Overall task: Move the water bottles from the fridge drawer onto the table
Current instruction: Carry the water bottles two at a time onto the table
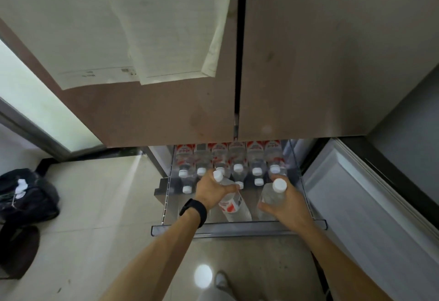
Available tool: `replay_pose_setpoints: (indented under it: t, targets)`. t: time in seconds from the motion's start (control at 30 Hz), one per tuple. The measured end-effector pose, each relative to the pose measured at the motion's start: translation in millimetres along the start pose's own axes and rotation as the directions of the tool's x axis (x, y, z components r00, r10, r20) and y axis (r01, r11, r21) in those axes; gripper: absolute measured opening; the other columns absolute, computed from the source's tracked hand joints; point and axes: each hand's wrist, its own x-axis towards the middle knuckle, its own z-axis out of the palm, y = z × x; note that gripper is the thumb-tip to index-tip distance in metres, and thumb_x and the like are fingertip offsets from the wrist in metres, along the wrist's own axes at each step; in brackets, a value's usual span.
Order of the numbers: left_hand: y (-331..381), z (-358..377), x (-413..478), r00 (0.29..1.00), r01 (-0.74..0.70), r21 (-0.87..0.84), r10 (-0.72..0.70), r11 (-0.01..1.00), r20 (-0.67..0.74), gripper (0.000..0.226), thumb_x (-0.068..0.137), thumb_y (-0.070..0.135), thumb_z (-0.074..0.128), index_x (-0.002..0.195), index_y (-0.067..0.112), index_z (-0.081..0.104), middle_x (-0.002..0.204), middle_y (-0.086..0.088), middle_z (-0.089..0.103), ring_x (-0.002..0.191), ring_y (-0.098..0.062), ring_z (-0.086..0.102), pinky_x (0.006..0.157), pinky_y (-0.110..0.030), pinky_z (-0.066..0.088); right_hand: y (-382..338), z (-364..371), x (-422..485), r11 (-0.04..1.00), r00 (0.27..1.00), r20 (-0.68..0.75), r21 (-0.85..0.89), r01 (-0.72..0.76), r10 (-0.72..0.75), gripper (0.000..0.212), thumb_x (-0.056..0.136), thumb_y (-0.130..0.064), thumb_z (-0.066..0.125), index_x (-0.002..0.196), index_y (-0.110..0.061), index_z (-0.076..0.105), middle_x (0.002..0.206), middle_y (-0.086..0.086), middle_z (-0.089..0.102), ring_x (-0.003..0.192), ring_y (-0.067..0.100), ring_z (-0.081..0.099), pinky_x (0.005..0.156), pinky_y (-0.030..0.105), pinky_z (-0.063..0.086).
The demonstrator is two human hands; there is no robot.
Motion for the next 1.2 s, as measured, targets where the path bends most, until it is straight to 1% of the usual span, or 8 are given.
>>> replay_pose_setpoints:
  t: [0.1, 0.2, 0.37, 0.47, 0.77, 0.9, 1.03, 1.2]
  targets:
    - [-3, 2, 1, 1.000, 0.028, -0.176, -0.029, 0.984, -0.003, 0.070, 0.059, 0.046, 0.092, 0.113, 0.020, 0.056, 0.109, -0.001, 0.068, 0.099, -0.020, 0.066, 0.089, -0.043, 0.058, 4, -3, 0, 1.000, 1.000, 0.002, 0.001, -0.001, 0.001, 0.066, 0.059, -0.046, 0.091, 0.112, -0.033, 0.053, 0.103, -0.018, 0.064, 0.095, 0.007, 0.062, 0.075, 0.025, 0.049]
    - [-10, -5, 4, 0.977, 0.062, -0.239, -0.009, 0.969, 0.215, 0.075, 0.051, 0.047, 0.093, 0.115, 0.025, 0.062, 0.113, 0.000, 0.070, 0.105, -0.019, 0.066, 0.095, -0.044, 0.056, -1, -4, -2, 1.000, 1.000, -0.017, 0.013, -0.022, 0.022, 0.067, 0.065, -0.045, 0.091, 0.117, -0.029, 0.052, 0.104, -0.017, 0.063, 0.094, 0.008, 0.061, 0.073, 0.021, 0.045]
    - [-13, -1, -6, 0.935, -0.006, -0.113, 0.046, 0.994, 0.351, 0.053, 0.071, 0.029, 0.091, 0.115, 0.022, 0.062, 0.109, 0.002, 0.071, 0.102, -0.009, 0.067, 0.089, -0.029, 0.056, -7, 1, -5, 0.998, 0.997, -0.046, 0.019, -0.054, 0.054, 0.062, 0.066, -0.042, 0.091, 0.112, -0.028, 0.052, 0.094, -0.023, 0.061, 0.085, -0.006, 0.057, 0.065, 0.011, 0.041]
    - [-15, 15, -6, 0.929, -0.090, -0.005, 0.086, 0.996, 0.361, 0.067, 0.061, 0.047, 0.092, 0.115, 0.027, 0.057, 0.107, 0.006, 0.070, 0.101, -0.011, 0.068, 0.090, -0.040, 0.057, -6, 5, -4, 0.997, 0.993, -0.092, -0.013, -0.080, 0.078, 0.056, 0.066, -0.037, 0.090, 0.110, -0.028, 0.055, 0.091, -0.018, 0.061, 0.084, 0.007, 0.061, 0.067, 0.021, 0.044]
    - [-9, 34, -5, 0.960, -0.162, 0.043, 0.148, 0.986, 0.236, 0.039, 0.078, 0.029, 0.082, 0.105, 0.032, 0.055, 0.096, 0.016, 0.066, 0.093, -0.006, 0.064, 0.087, -0.032, 0.055, -6, 12, -6, 0.992, 0.969, -0.214, 0.005, -0.130, 0.128, 0.049, 0.066, -0.029, 0.088, 0.102, -0.026, 0.055, 0.094, -0.006, 0.064, 0.089, 0.017, 0.061, 0.076, 0.029, 0.044]
    - [-1, 28, -21, 0.953, -0.263, 0.082, 0.245, 0.961, 0.180, 0.026, 0.071, 0.029, 0.080, 0.089, 0.025, 0.061, 0.080, 0.007, 0.069, 0.077, -0.011, 0.067, 0.072, -0.038, 0.060, -16, 1, -21, 0.990, 0.940, -0.319, 0.104, -0.096, 0.124, 0.052, 0.067, -0.023, 0.091, 0.106, -0.021, 0.057, 0.093, -0.002, 0.064, 0.089, 0.020, 0.063, 0.078, 0.027, 0.046]
    - [24, -3, -45, 0.922, -0.386, 0.022, 0.385, 0.922, 0.035, 0.042, 0.069, 0.032, 0.083, 0.103, 0.029, 0.059, 0.092, 0.011, 0.069, 0.087, -0.006, 0.066, 0.075, -0.030, 0.058, -33, -24, -51, 0.977, 0.881, -0.469, 0.208, 0.045, 0.060, 0.056, 0.065, -0.018, 0.093, 0.110, -0.020, 0.060, 0.096, -0.004, 0.068, 0.088, 0.015, 0.066, 0.081, 0.028, 0.053]
    - [50, -53, -98, 0.844, -0.498, 0.057, 0.499, 0.865, -0.197, 0.052, 0.069, 0.032, 0.088, 0.110, 0.036, 0.057, 0.103, 0.018, 0.067, 0.098, -0.001, 0.063, 0.081, -0.026, 0.053, -63, -61, -101, 0.954, 0.878, -0.473, 0.223, 0.200, -0.073, 0.054, 0.065, -0.024, 0.094, 0.108, -0.029, 0.060, 0.097, -0.015, 0.067, 0.090, 0.001, 0.065, 0.074, 0.020, 0.053]
